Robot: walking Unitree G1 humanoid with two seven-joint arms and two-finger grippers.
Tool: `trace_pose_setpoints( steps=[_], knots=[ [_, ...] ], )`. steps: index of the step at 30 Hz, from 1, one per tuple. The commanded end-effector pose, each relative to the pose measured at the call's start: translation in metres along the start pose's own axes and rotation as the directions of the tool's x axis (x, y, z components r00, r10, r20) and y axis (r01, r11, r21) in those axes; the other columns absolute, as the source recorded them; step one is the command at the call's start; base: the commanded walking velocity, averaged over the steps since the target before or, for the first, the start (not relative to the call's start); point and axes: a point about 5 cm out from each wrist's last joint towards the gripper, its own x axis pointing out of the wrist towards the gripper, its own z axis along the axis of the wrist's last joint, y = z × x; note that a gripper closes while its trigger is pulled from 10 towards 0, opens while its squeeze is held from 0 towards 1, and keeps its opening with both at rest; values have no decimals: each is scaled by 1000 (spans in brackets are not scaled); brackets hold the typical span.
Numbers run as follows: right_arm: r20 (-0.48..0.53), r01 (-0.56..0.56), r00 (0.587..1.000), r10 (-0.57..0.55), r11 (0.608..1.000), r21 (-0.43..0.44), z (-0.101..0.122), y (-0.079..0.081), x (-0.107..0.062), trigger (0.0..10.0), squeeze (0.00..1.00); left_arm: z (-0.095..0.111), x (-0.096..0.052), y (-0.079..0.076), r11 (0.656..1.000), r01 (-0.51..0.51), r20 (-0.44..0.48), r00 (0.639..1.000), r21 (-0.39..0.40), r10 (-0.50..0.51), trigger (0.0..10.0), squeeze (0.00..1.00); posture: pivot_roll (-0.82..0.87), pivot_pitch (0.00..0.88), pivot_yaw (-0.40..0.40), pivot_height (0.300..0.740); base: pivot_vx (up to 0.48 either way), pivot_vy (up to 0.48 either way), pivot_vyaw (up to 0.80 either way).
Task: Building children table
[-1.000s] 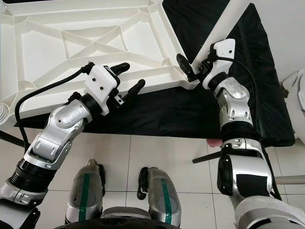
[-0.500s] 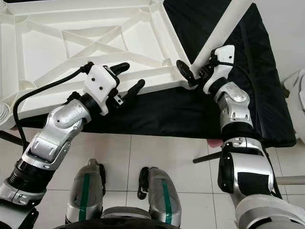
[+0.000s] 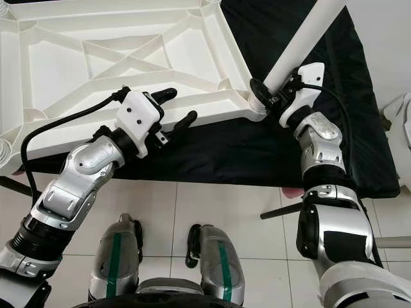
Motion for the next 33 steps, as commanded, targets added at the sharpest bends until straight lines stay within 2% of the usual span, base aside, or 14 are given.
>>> trace_pose_setpoints(
  steps=[1,8,14,21,25,30,31,32,33],
  knots=[
    [12,-6,1000,5,1000,20,-4,1,-3,0,0,-3,-1,-9,993,116,-13,993,-18,-117,10000,0,109,71,-94,740,0,0,0],
    [36,37,999,-40,997,62,-7,7,-1,0,0,-2,-1,-10,993,119,-14,993,-22,-119,10000,0,109,71,-94,740,0,0,0],
    [77,131,987,-141,985,116,-13,21,-1,0,0,-3,-2,-12,993,116,-18,993,-26,-117,10000,0,116,69,-103,740,0,0,0],
    [91,163,980,-175,978,128,-14,28,0,0,0,-3,-1,-12,993,112,-15,994,-26,-113,10000,0,116,59,-110,740,0,0,0],
    [123,301,937,-326,936,184,-15,40,3,0,0,-2,1,-12,993,111,-8,994,-30,-111,10000,0,111,46,-111,740,0,0,0],
    [125,326,927,-353,925,198,-14,42,3,0,0,-2,1,-12,993,111,-8,994,-30,-112,10000,0,111,46,-111,740,0,0,0],
    [116,400,896,-428,893,205,-14,45,3,0,0,-2,1,-13,993,113,-7,993,-30,-114,10000,0,110,39,-111,740,0,0,0],
    [116,400,896,-428,893,205,-14,45,3,0,0,-2,1,-13,993,113,-7,993,-30,-114,10000,0,110,39,-111,740,0,0,0],
    [98,454,870,-483,863,222,-16,47,3,0,0,-2,1,-13,993,115,-7,993,-31,-116,10000,0,110,37,-111,740,0,0,0]
  ],
)
